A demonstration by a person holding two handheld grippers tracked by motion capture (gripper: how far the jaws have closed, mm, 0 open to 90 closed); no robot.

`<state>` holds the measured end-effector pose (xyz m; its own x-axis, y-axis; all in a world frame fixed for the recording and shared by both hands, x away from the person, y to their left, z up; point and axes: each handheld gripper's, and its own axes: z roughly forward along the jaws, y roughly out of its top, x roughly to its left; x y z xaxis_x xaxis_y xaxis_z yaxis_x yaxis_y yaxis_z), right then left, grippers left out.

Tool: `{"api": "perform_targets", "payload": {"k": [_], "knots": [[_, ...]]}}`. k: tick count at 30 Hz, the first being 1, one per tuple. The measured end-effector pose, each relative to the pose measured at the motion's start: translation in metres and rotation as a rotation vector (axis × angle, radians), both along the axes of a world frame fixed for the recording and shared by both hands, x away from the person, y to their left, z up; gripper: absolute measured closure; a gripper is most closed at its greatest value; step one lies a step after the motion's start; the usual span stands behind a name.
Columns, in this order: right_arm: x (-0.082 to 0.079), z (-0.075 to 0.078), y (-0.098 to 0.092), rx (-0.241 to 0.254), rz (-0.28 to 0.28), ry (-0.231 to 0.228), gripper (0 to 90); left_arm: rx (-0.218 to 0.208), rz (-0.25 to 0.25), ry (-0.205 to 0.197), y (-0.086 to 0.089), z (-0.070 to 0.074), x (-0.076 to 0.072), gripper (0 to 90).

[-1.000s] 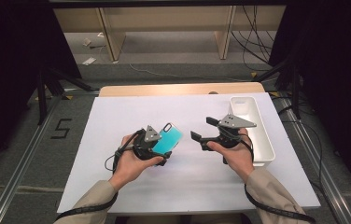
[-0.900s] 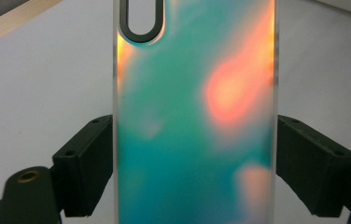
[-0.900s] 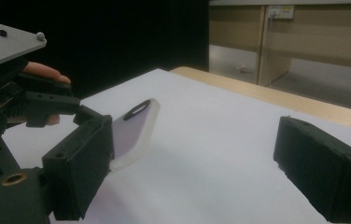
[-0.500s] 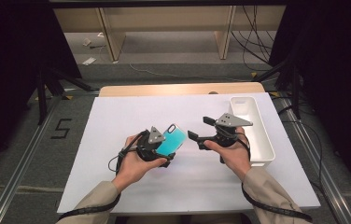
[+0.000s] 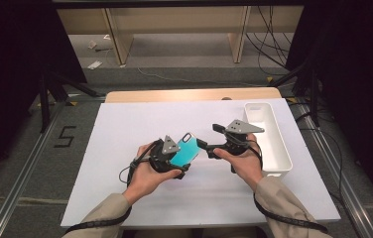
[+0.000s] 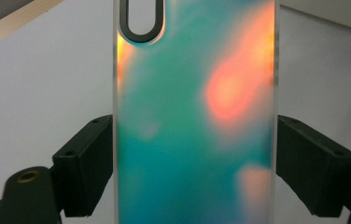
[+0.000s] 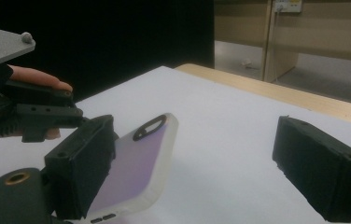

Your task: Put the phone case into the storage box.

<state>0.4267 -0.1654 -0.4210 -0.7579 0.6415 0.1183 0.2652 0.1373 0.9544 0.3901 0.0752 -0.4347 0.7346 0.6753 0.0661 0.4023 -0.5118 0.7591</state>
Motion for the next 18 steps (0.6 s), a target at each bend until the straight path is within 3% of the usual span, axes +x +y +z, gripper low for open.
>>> {"api": "perform_targets", "payload": {"k": [18], "knots": [[0.0051,-0.0031,0.0093,0.002,0.004,0.022,14.9,-0.007,-0.014,-0.011,-0.0086,-0.0006,-0.0034,17.0]]}}
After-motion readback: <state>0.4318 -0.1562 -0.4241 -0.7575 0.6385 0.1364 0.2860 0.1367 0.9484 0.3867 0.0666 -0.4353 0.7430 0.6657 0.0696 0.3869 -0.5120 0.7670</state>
